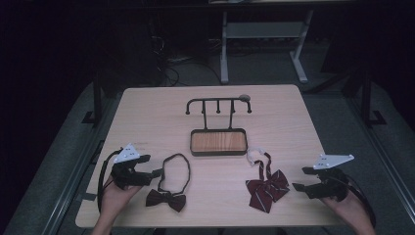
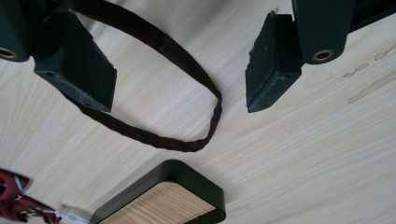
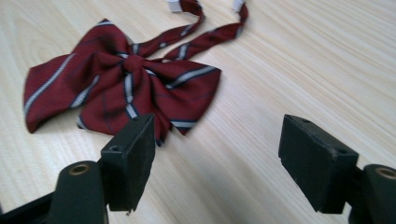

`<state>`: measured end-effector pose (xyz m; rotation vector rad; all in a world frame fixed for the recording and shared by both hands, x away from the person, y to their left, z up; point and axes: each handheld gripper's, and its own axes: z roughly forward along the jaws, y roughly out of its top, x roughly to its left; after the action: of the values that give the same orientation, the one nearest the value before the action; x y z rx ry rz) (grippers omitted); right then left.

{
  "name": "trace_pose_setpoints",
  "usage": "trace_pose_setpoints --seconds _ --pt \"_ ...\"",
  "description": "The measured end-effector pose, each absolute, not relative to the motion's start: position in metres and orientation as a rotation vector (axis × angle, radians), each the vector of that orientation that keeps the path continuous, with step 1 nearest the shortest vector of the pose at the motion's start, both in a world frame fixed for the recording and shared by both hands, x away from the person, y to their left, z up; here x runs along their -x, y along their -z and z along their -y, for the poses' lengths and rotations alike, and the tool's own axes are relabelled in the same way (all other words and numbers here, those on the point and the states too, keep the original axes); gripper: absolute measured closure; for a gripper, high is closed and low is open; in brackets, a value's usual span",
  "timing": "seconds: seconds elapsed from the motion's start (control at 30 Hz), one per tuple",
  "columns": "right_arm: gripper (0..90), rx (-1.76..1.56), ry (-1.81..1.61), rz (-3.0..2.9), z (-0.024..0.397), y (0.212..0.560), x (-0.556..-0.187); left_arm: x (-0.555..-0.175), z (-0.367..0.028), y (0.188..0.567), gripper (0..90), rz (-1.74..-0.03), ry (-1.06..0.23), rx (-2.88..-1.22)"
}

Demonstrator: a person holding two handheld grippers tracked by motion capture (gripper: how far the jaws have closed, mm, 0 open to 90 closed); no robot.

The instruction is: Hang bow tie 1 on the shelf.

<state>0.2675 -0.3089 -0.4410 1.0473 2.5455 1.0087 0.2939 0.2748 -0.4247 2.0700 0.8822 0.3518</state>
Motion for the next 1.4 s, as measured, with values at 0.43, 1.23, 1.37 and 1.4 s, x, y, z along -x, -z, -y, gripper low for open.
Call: trace_pose_setpoints --seconds 0.43,1.23,1.37,1.4 --pt "30.0 -0.924 -0.936 -2.635 0.283 0.420 -0.274 -0.294 -0.273 0.426 24.8 -0.866 -0.359 -2.097" --pt "45.9 -0.774 -0.746 -2.845 0.226 0.402 -0.344 -0.294 -0.271 0.426 24.7 -0.847 -0.360 -2.102" --pt "47.5 -0.780 -0.727 -2.862 0.221 0.404 -0.352 -0.294 -0.272 0.426 24.9 -0.841 -0.356 -2.098" --pt "48.2 -0.783 -0.713 -2.872 0.217 0.405 -0.359 -0.294 -0.272 0.425 24.8 -0.842 -0.355 -2.096"
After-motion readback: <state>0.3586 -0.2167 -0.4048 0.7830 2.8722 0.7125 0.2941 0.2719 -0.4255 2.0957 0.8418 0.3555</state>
